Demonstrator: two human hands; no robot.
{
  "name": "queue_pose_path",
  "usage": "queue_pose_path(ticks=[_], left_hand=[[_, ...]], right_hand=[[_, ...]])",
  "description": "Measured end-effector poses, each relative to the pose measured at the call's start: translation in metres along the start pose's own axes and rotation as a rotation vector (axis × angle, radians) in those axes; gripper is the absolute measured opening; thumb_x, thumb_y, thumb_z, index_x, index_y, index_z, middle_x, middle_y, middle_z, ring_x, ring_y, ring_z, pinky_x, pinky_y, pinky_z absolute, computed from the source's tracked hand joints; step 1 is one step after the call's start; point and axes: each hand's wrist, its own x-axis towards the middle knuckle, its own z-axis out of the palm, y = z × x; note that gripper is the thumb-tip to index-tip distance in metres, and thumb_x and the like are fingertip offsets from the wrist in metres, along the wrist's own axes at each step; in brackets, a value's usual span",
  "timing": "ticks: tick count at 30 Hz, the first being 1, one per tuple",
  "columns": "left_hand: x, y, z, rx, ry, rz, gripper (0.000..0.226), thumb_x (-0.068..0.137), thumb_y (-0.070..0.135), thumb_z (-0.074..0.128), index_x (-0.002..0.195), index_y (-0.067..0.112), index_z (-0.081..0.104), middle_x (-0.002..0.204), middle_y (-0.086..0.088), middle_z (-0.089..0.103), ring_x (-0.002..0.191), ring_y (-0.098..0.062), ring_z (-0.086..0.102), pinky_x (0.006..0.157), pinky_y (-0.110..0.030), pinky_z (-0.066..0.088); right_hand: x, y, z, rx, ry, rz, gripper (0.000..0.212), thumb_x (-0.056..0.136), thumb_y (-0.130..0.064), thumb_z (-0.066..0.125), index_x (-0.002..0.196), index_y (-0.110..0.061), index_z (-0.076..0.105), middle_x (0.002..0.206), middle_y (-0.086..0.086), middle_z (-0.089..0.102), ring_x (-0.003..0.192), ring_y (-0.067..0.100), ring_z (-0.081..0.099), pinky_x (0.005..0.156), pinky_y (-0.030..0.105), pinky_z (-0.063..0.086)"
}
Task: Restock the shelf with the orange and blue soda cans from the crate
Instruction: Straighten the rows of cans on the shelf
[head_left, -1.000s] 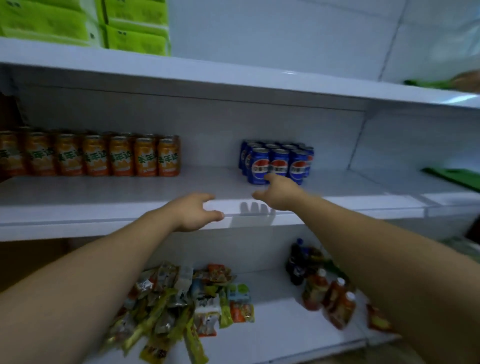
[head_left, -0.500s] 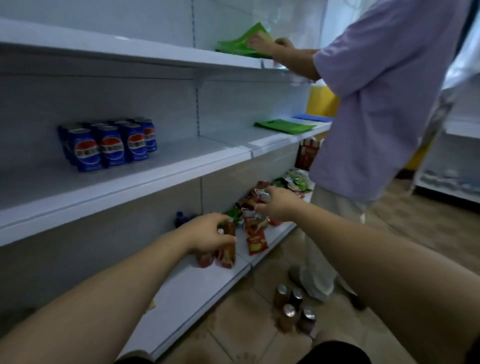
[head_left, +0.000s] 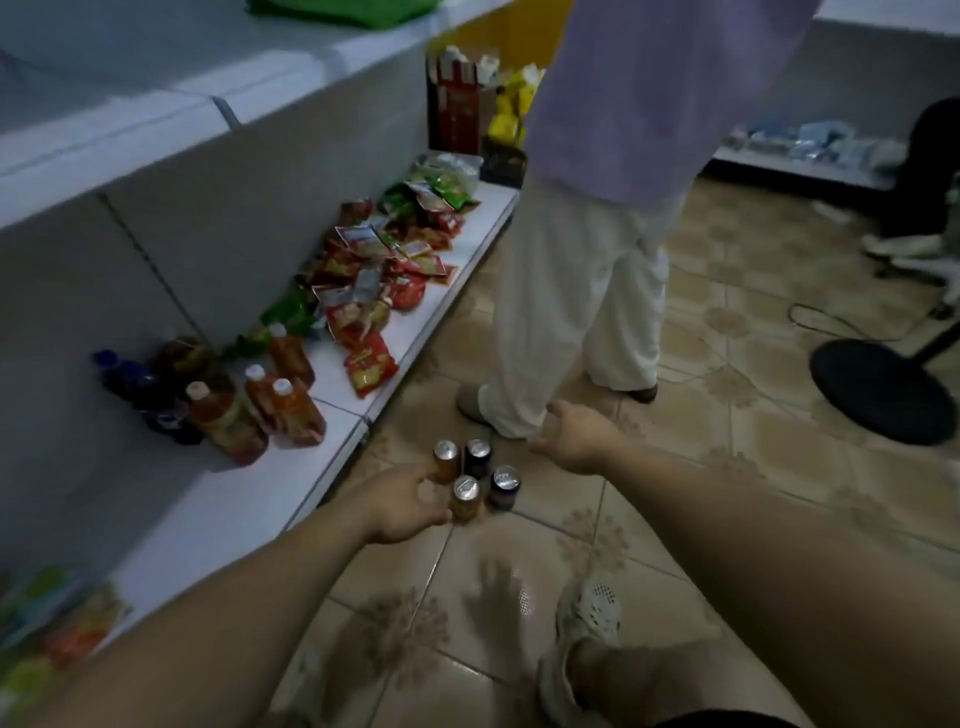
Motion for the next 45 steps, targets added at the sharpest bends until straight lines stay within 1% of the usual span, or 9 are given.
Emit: queue_pose_path(ticks=[10, 14, 19, 22, 25, 29, 35, 40, 45], left_hand=[[0.204, -0.059, 0.063, -0.129, -0.076, -0.032, 0.058, 0.082, 0.026, 0.071, 0.135, 0.019, 0.049, 0.139, -0.002, 0.05, 0.125, -0.019, 0.047, 0.088, -0.018, 0.033], [0.27, -0.081, 0.1, -0.1, -0.098, 0.018, 0.041, 0.076, 0.023, 0.071, 0.114, 0.016, 0.061, 0.116, 0.001, 0.062, 0.11, -0.02, 0.056, 0.089, -0.033, 0.046], [0.312, -0.108, 0.14, -0.123, -0.089, 0.033, 0.047, 0.07, 0.019, 0.074, 0.113, 0.017, 0.057, 0.116, 0.001, 0.057, 0.106, -0.021, 0.054, 0.086, -0.031, 0.043], [0.319, -0.115, 0.149, -0.179, -0.088, 0.019, 0.039, 0.069, 0.02, 0.074, 0.102, 0.026, 0.055, 0.104, 0.009, 0.052, 0.098, -0.014, 0.051, 0.078, -0.028, 0.038], [0.318, -0.112, 0.147, -0.21, -0.102, 0.018, 0.034, 0.06, 0.029, 0.07, 0.09, 0.028, 0.054, 0.095, 0.011, 0.058, 0.093, -0.016, 0.059, 0.072, -0.028, 0.041], [0.303, -0.102, 0.134, -0.294, -0.082, 0.052, 0.068, 0.05, 0.039, 0.066, 0.114, 0.02, 0.056, 0.113, 0.001, 0.06, 0.103, -0.02, 0.059, 0.087, -0.04, 0.049], [0.226, -0.058, 0.079, -0.509, 0.036, 0.112, 0.079, 0.062, 0.027, 0.078, 0.132, 0.039, 0.042, 0.121, 0.011, 0.058, 0.11, -0.007, 0.056, 0.096, -0.034, 0.049], [0.137, -0.017, 0.021, -0.66, 0.199, 0.185, 0.072, 0.066, 0.012, 0.081, 0.124, 0.036, 0.046, 0.109, 0.015, 0.063, 0.098, 0.002, 0.061, 0.085, -0.024, 0.052], [0.037, 0.02, -0.047, -0.73, 0.36, 0.262, 0.057, 0.069, 0.007, 0.081, 0.117, 0.021, 0.052, 0.097, 0.013, 0.065, 0.08, 0.008, 0.062, 0.066, -0.008, 0.049]], right_hand=[[0.19, 0.058, 0.141, 0.064, -0.221, 0.11, 0.082, 0.087, -0.047, 0.063, 0.148, -0.006, 0.028, 0.15, 0.015, 0.038, 0.136, 0.029, 0.039, 0.103, 0.03, 0.034], [0.244, 0.076, 0.205, 0.097, -0.264, 0.136, 0.087, 0.082, -0.044, 0.071, 0.148, -0.01, 0.027, 0.147, 0.018, 0.038, 0.132, 0.033, 0.041, 0.102, 0.033, 0.036], [0.28, 0.094, 0.264, 0.111, -0.359, 0.129, 0.095, 0.084, -0.033, 0.07, 0.154, -0.024, 0.007, 0.158, 0.018, 0.005, 0.139, 0.04, 0.031, 0.11, 0.041, 0.034], [0.286, 0.098, 0.276, 0.109, -0.26, 0.125, 0.074, 0.086, -0.037, 0.067, 0.146, -0.021, 0.026, 0.139, 0.019, 0.036, 0.119, 0.043, 0.051, 0.095, 0.041, 0.043], [0.275, 0.094, 0.266, 0.121, -0.182, 0.116, 0.066, 0.085, -0.044, 0.066, 0.139, -0.023, 0.034, 0.125, 0.016, 0.047, 0.108, 0.04, 0.056, 0.087, 0.037, 0.044], [0.241, 0.075, 0.224, 0.272, -0.053, 0.062, 0.064, 0.077, -0.04, 0.072, 0.134, -0.031, 0.042, 0.113, 0.002, 0.043, 0.102, 0.03, 0.057, 0.084, 0.03, 0.042], [0.165, 0.026, 0.128, 0.574, 0.14, -0.106, 0.065, 0.077, -0.03, 0.07, 0.136, -0.028, 0.045, 0.121, -0.007, 0.049, 0.105, 0.01, 0.052, 0.091, 0.028, 0.046], [0.091, -0.028, 0.051, 0.809, 0.253, -0.189, 0.063, 0.081, -0.03, 0.066, 0.138, -0.03, 0.04, 0.119, -0.008, 0.054, 0.105, 0.01, 0.057, 0.082, 0.022, 0.05], [0.018, -0.086, -0.015, 0.918, 0.319, -0.322, 0.06, 0.086, -0.034, 0.067, 0.139, -0.028, 0.041, 0.116, -0.009, 0.056, 0.105, 0.01, 0.059, 0.093, 0.036, 0.053]])
